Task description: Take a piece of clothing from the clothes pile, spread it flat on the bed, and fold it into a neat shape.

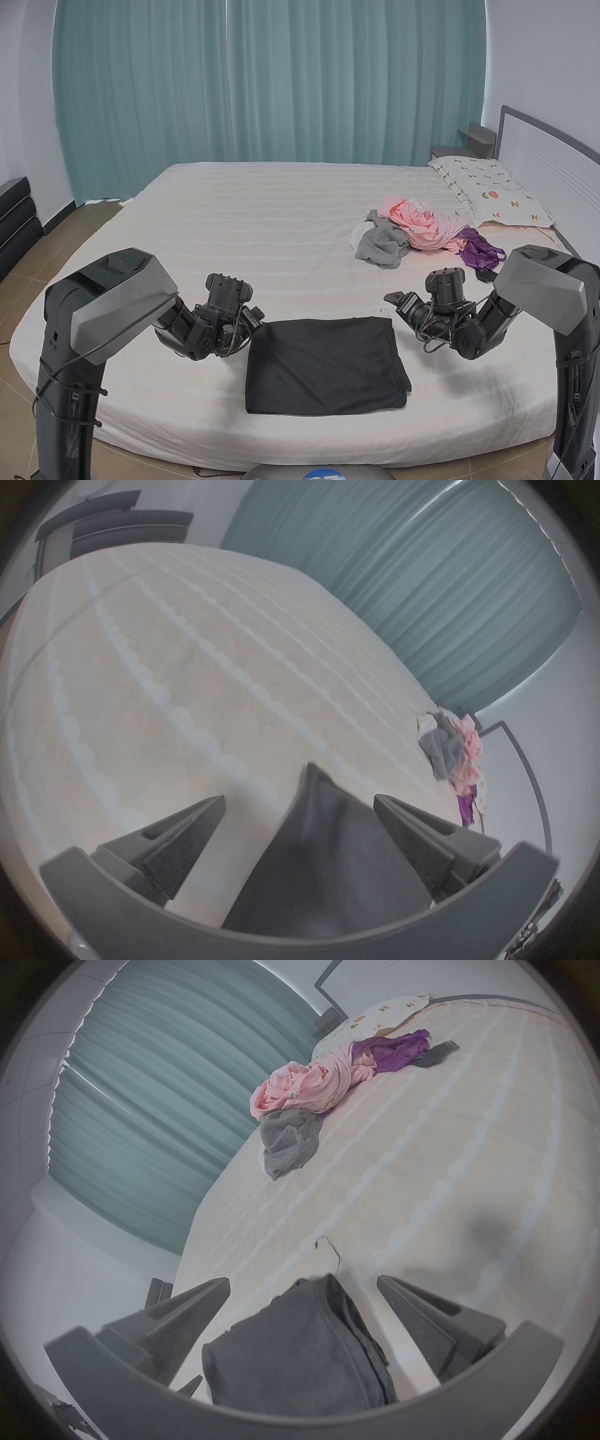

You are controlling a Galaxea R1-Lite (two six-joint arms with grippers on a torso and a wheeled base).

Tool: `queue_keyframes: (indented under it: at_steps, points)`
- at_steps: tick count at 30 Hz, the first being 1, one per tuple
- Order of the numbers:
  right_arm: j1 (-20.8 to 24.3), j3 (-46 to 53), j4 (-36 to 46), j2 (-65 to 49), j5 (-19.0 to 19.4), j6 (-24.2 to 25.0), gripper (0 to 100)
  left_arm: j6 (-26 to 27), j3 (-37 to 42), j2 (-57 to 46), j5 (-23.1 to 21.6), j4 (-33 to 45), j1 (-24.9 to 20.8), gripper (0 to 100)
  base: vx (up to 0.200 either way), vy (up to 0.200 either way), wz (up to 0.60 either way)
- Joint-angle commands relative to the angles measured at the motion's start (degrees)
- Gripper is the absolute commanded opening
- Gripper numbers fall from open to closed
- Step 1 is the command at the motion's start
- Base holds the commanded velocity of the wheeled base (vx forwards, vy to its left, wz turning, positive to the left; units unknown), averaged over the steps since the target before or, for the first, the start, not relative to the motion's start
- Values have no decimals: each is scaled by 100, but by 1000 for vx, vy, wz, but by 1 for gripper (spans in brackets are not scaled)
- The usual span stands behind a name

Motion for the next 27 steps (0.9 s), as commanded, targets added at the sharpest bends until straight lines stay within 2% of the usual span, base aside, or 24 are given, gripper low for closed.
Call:
queue_keyframes:
  at_steps: [1,3,5,8,14,27]
  points:
    - [14,1378,-842,-808,288,113,100,341,1218,-723,-781,-431,-59,100,0,0,0]
    - [14,1457,-903,-826,323,113,100,358,1297,-715,-825,-501,-68,100,0,0,0]
    - [5,1976,-1307,-879,490,130,100,859,1693,-653,-948,-976,-156,100,0,0,0]
    - [-13,2143,-1589,-799,622,200,100,1246,1798,-556,-948,-1081,-235,100,0,0,0]
    - [49,2187,-1650,-738,692,253,100,1659,1745,-222,-561,-1099,-385,100,0,0,0]
    - [101,2239,-1659,-729,692,262,100,1589,1561,-117,-508,-1284,-481,100,0,0,0]
